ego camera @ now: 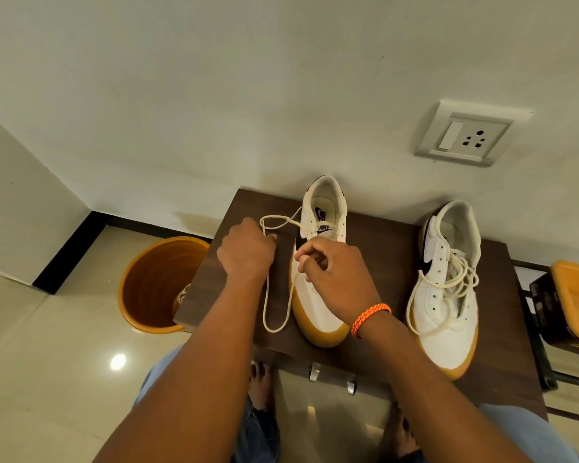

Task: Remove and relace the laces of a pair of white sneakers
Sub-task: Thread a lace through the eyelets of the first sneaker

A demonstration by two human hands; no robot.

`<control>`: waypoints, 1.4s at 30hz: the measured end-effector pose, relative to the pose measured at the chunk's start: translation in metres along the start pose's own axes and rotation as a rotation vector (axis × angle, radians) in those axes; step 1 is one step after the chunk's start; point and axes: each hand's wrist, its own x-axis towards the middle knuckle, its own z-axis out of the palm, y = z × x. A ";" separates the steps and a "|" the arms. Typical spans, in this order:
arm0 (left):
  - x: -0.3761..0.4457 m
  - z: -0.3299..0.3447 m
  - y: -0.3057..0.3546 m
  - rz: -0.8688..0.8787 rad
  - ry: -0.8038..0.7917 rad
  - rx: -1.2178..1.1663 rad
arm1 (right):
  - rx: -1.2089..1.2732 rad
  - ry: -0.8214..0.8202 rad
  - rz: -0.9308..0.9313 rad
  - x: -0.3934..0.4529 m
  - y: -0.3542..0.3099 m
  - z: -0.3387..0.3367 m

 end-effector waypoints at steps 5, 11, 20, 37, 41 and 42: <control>0.006 0.009 0.001 -0.007 0.106 -0.066 | -0.029 -0.006 0.001 0.001 0.003 -0.003; 0.007 -0.002 0.003 0.018 -0.063 -0.048 | -0.086 0.077 0.045 0.007 0.009 -0.016; -0.045 -0.039 0.006 0.159 -0.160 -0.545 | -0.038 0.265 0.241 0.016 0.022 -0.049; -0.050 -0.026 0.052 0.408 -0.261 -0.661 | 0.010 0.270 0.148 0.018 0.019 -0.048; -0.048 -0.027 0.051 0.435 -0.204 -0.577 | 0.029 0.280 0.156 0.018 0.018 -0.046; -0.048 -0.026 0.051 0.442 -0.144 -0.507 | 0.039 0.290 0.167 0.018 0.018 -0.046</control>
